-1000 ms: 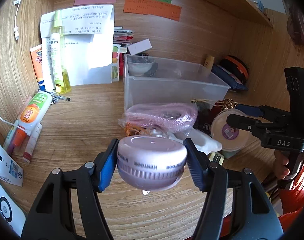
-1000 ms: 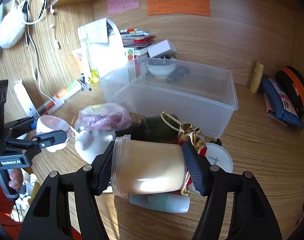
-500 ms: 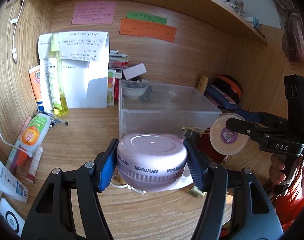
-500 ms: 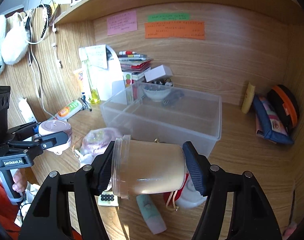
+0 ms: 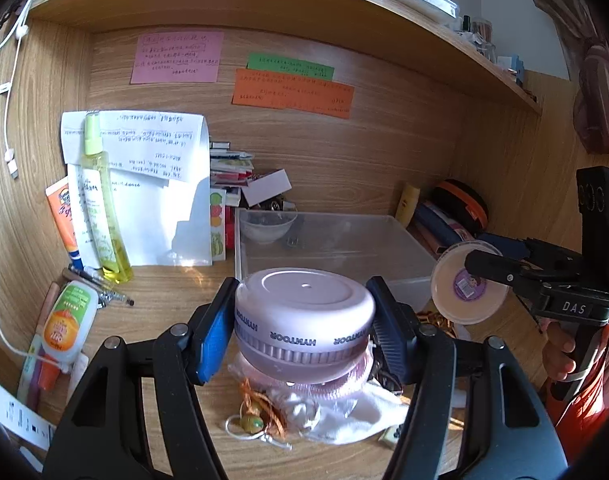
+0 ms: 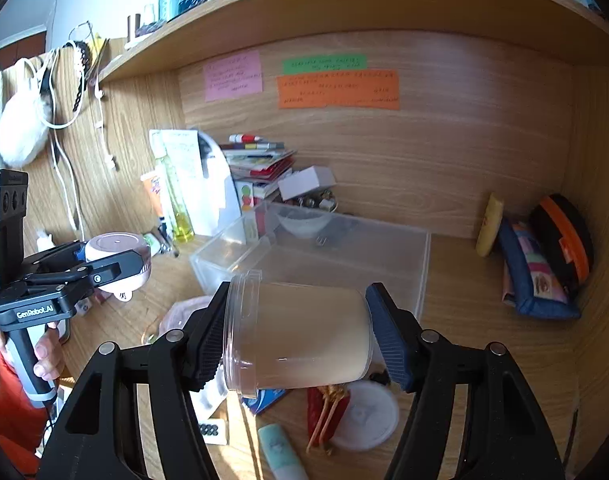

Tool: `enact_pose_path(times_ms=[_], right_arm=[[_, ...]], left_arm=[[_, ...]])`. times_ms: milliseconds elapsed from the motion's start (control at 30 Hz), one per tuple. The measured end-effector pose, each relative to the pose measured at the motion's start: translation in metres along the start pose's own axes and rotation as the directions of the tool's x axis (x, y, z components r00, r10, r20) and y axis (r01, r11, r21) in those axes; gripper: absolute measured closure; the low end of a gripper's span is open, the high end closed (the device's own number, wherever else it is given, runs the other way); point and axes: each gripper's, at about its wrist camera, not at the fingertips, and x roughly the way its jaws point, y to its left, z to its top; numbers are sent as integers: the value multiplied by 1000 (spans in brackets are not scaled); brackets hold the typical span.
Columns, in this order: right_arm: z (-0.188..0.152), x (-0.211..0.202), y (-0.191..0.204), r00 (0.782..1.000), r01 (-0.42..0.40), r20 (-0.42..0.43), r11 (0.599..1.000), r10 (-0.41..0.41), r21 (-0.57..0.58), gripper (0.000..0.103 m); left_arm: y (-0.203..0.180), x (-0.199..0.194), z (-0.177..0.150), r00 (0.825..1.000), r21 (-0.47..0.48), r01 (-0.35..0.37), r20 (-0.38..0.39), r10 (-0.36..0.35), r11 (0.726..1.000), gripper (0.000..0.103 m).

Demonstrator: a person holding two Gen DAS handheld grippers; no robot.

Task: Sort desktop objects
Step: 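Lift the pink round fan with left tool while right tool lifts beige cup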

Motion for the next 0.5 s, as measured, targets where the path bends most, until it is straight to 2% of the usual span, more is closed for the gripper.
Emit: enact_pose_path(times_ms=[500], right_arm=[[44,19,-24,999,30,38,1000,-30,2,41]], left_arm=[[5,37,46,1000,30,13,13,-14,999,39]])
